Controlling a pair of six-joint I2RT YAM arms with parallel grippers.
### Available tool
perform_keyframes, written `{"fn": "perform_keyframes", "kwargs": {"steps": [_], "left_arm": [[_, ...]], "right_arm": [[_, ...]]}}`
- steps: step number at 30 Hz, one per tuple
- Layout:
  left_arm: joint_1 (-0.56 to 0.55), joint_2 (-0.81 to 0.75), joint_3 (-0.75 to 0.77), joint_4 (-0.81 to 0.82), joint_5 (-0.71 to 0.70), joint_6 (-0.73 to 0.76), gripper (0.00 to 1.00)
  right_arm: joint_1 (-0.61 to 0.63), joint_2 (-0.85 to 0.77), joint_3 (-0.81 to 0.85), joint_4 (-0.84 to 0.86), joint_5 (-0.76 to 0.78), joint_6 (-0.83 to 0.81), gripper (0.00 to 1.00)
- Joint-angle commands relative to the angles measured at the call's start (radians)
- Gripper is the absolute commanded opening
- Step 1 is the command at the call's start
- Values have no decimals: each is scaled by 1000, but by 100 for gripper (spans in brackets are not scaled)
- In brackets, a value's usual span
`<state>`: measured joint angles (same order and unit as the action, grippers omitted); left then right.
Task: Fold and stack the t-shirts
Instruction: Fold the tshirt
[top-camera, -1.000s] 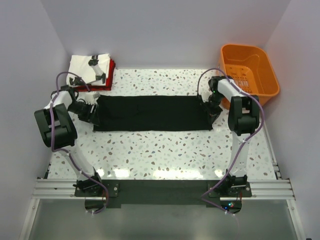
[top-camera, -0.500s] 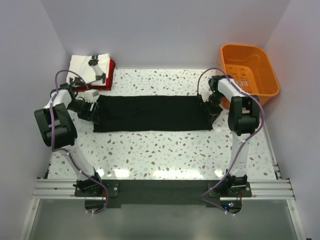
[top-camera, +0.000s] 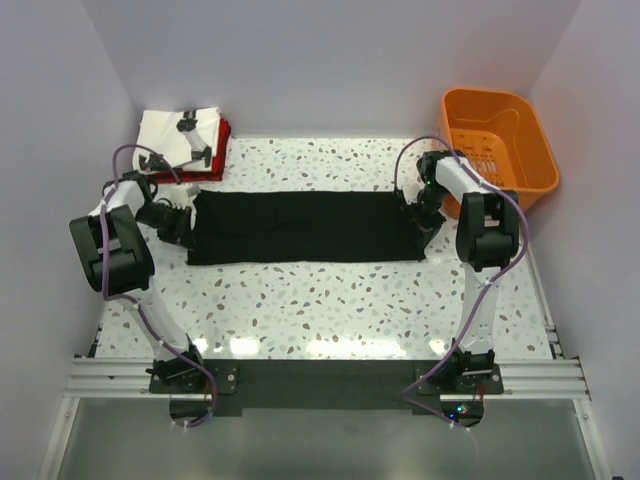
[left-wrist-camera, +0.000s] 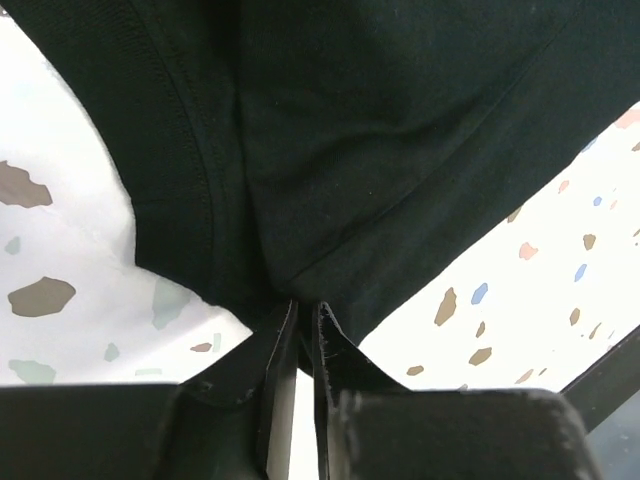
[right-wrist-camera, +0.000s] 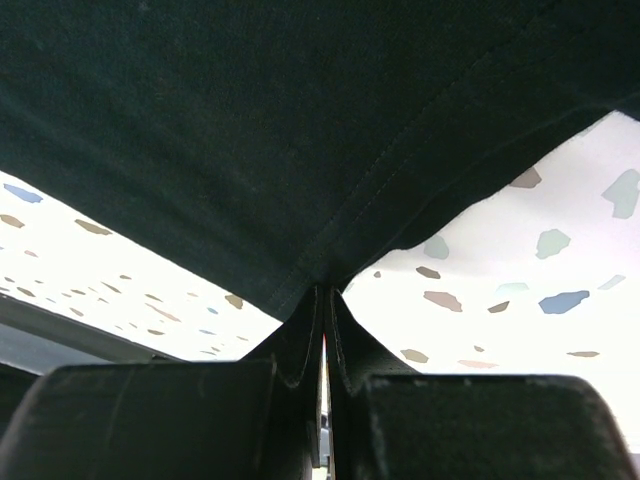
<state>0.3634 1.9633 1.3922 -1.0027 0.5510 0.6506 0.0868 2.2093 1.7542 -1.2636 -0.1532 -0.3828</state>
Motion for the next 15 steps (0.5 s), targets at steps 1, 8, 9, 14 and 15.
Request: {"fn": "perform_keyframes", "kwargs": {"steps": [1,8,9,14,15], "left_arm": [[-1,-12,-1,-24,33,20,12],[2,-41,2,-43,10,40,0],[2,-49,2,-50,9,44,0],[3,-86,1,-96,-3,79,0],[5,-95,-4,-99,-8,84,0]], "right_arm": [[2,-29,37,-36,-5,-13,0],[-2,-66,27,-40,30,-25,0],[-4,-74,24,-43,30,-31,0],[-4,-102,-13,-57,43,-47,0],[-4,-106,-19,-53,55,-51,0]]}}
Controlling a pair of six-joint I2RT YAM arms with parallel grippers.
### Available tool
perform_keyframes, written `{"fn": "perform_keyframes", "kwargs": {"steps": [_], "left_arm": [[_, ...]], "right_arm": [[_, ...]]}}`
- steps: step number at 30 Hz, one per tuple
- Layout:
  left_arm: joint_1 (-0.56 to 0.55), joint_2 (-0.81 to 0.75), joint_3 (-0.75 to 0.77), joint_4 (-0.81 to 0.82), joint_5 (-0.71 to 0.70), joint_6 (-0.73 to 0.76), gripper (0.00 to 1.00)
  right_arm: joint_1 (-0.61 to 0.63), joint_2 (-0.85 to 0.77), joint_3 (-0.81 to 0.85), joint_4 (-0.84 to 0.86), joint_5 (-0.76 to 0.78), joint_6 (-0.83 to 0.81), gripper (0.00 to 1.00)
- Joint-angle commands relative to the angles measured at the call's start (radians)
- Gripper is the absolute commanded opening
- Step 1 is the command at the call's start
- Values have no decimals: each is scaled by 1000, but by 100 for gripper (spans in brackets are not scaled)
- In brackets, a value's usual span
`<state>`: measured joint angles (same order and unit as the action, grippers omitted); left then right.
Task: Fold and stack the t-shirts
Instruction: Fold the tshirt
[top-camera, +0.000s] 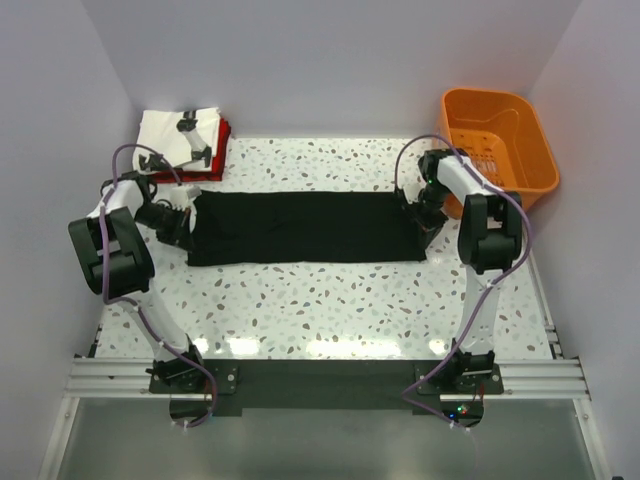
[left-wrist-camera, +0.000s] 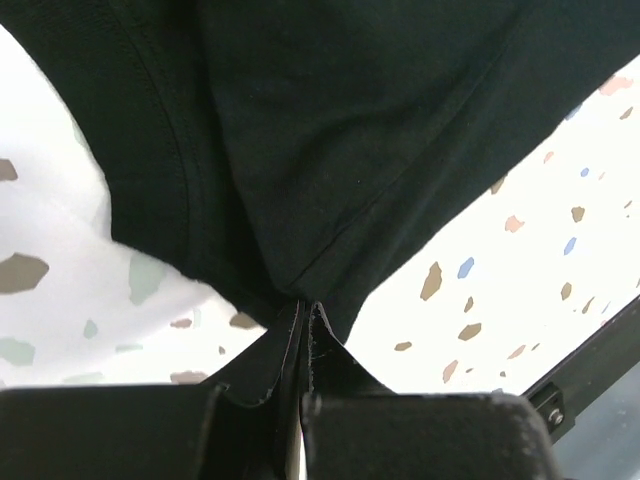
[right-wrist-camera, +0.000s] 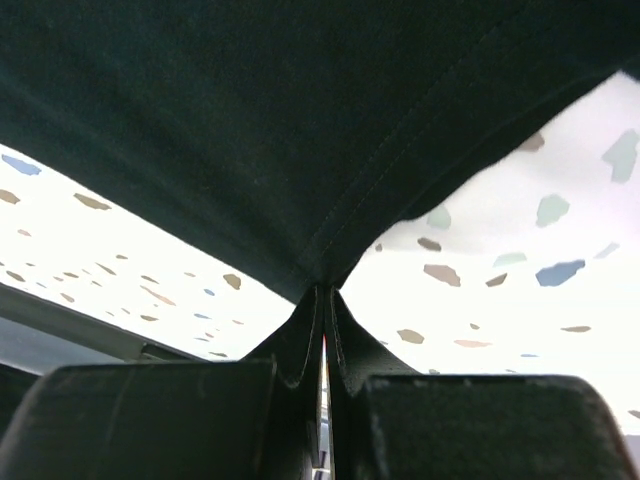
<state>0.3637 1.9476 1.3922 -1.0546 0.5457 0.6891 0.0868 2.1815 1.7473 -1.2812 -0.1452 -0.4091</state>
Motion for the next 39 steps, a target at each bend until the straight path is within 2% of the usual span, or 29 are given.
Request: {"fn": "perform_keyframes", "kwargs": {"steps": [1,9,17,20,21,22,23,24,25,27,28,30,35,39], "left_arm": [[6,-87,-8,-48,-9,49,0],[14,-95,-61,1,-58,40,0],[15,-46,-150,103,-124,-17,0],[14,-16,-150,116,-150,-42,0],[14,-15,-148,114,-156,-42,2],[15,-30,-153,114,-171,-39,13],[15,-45,-150,113,-177,-34,19],[17,-64,-145,105,-176,-27,26],[18,-111,-125,84,-150,-7,39],[14,-169,-104,87,-127,-2,45],[12,-224,-85,102,-118,-6,50],[-29,-265,-79,131,-128,-23,53],[-175,-305,-127,197,-184,-112,53],[-239,-263,-148,225,-147,-204,53]], "right_arm": [[-5,-87,-29,-32,55,-27,0],[-4,-72,-60,42,119,-16,0],[2,-48,-120,108,108,7,0],[10,-42,-106,83,96,-2,0],[11,-43,-92,44,73,-22,6],[11,-52,-62,22,59,-36,15],[10,-64,-45,2,47,-68,25],[11,-104,-2,-25,38,-82,41],[11,-120,24,-35,36,-92,46],[16,-144,113,-76,-6,-126,51],[22,-153,138,-79,-8,-129,51],[60,-149,185,-81,-8,-151,49],[166,-66,207,31,88,-177,36],[198,18,257,117,142,-178,34]]}}
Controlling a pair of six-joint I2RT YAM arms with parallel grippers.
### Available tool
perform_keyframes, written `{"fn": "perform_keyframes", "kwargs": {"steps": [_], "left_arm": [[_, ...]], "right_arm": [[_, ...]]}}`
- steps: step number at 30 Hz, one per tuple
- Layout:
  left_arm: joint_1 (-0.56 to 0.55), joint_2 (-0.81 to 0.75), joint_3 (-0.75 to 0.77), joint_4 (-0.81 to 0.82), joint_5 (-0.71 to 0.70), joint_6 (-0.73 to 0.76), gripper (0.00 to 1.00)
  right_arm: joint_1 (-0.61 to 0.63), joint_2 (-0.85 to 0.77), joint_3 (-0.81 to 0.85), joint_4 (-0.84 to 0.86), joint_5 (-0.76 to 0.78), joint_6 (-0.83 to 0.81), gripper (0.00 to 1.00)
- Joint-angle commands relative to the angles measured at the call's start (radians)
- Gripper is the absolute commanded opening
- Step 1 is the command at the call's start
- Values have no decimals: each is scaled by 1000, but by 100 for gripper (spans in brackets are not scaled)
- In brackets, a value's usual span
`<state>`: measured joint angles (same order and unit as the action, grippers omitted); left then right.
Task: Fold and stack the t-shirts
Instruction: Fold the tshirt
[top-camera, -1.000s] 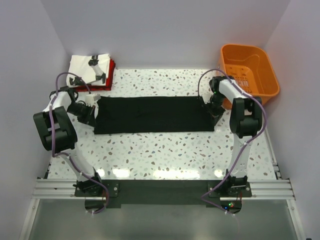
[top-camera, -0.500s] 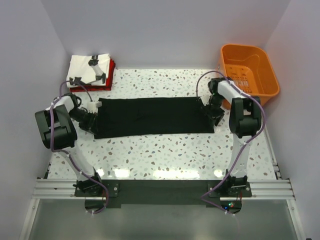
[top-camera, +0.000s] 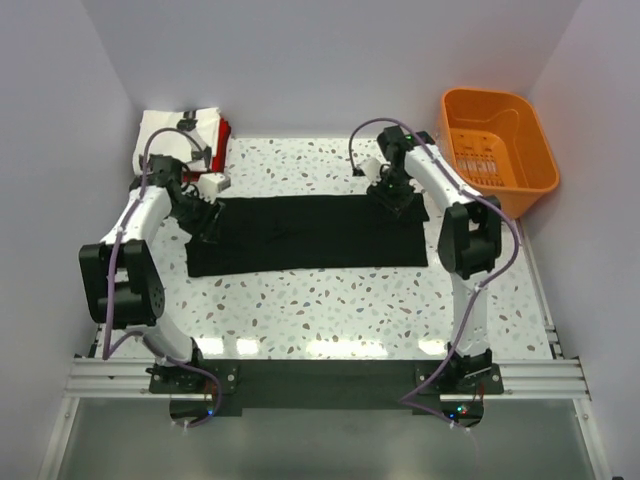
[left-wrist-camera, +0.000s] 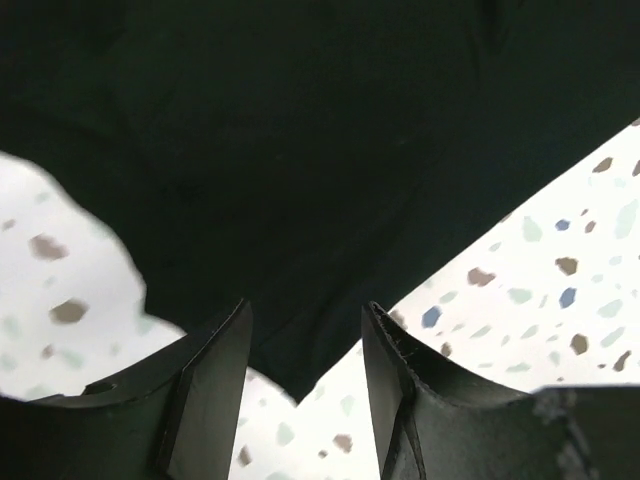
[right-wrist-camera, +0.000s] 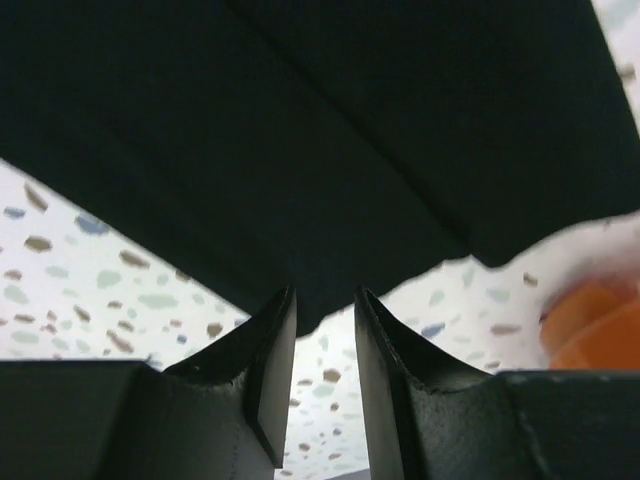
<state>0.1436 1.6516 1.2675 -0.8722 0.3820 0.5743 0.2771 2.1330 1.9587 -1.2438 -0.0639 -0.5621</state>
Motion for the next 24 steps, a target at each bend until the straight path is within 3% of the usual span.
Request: {"fn": "perform_keyframes", "kwargs": {"steps": [1,8,15,20,23,24], "left_arm": [[-22,51,-36,62,18,-111,53],[-73,112,-98,159,-89,-194,50],[-84,227,-94,193,-195,-202,42],[-125,393,58,177,-161,-180,41],[-208,523,257,171,-157,-172,41],[-219,609,415,148,-143,-172,41]], "right_arm": [[10,86,54,92,85,-33,33],[20,117,-82,246,194,-53,30],[51,-53,-458,294,223,-107,27],[96,-289,-731,278,190,-130,27],[146,-410,-828,200,66,-134,29],[154,-438,-827,175,37,-133,29]]}}
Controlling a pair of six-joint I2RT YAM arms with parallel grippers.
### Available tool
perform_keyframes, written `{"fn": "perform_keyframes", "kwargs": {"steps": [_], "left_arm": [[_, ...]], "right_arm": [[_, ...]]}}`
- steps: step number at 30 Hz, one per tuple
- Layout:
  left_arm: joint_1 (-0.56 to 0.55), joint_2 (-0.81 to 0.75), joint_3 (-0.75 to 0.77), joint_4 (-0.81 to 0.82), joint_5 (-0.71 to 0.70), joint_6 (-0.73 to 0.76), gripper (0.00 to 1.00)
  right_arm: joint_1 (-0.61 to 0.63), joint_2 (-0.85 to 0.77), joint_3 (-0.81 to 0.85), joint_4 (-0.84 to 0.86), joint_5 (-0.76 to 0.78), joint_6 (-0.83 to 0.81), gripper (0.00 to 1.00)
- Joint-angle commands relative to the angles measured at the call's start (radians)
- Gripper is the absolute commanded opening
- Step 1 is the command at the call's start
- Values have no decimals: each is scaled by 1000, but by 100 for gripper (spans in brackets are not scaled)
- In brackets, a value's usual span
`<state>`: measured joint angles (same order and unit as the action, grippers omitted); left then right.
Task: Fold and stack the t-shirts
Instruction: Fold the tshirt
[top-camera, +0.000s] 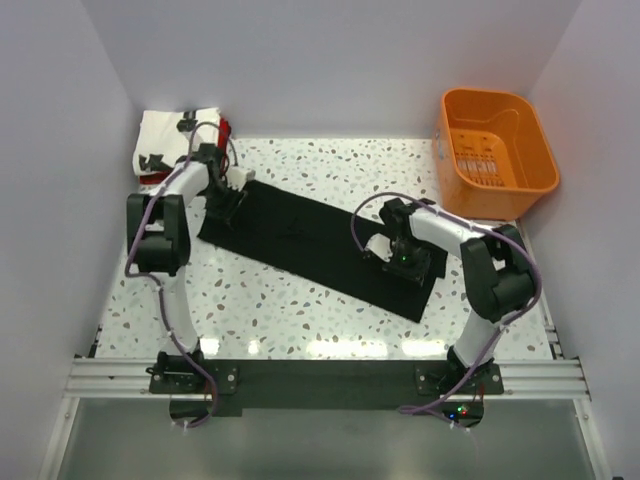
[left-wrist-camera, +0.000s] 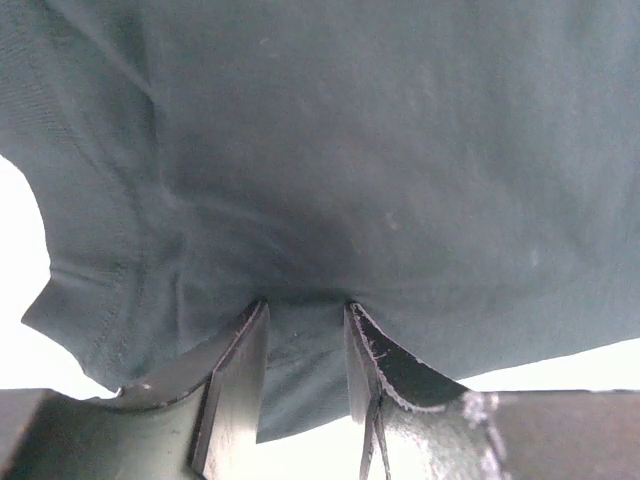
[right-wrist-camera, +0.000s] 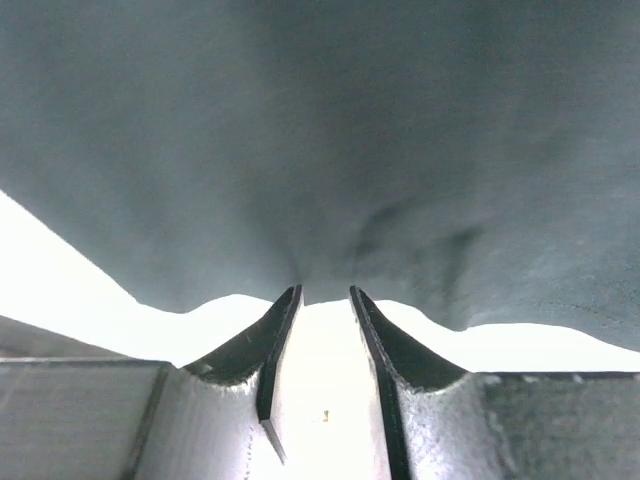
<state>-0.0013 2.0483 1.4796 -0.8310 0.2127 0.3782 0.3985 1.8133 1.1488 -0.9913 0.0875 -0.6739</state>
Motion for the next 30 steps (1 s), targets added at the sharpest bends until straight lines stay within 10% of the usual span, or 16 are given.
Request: {"fn": "perform_keyframes", "kwargs": {"steps": [1,6,13,30], "left_arm": [[-83,263,302,86,33,21,41],[-89,499,939,33,86,-45,47],[-88,92,460,418,126,-84,69],[1,-223,116,216,258,-125,70]], "right_arm": [[39,-137,-5,-104,-156,-18,30],[36,-189,121,-201,-261,-7,31],[13,-126,105,-95,-91,-49,25],[200,129,58,-69,-133,-21,10]]}}
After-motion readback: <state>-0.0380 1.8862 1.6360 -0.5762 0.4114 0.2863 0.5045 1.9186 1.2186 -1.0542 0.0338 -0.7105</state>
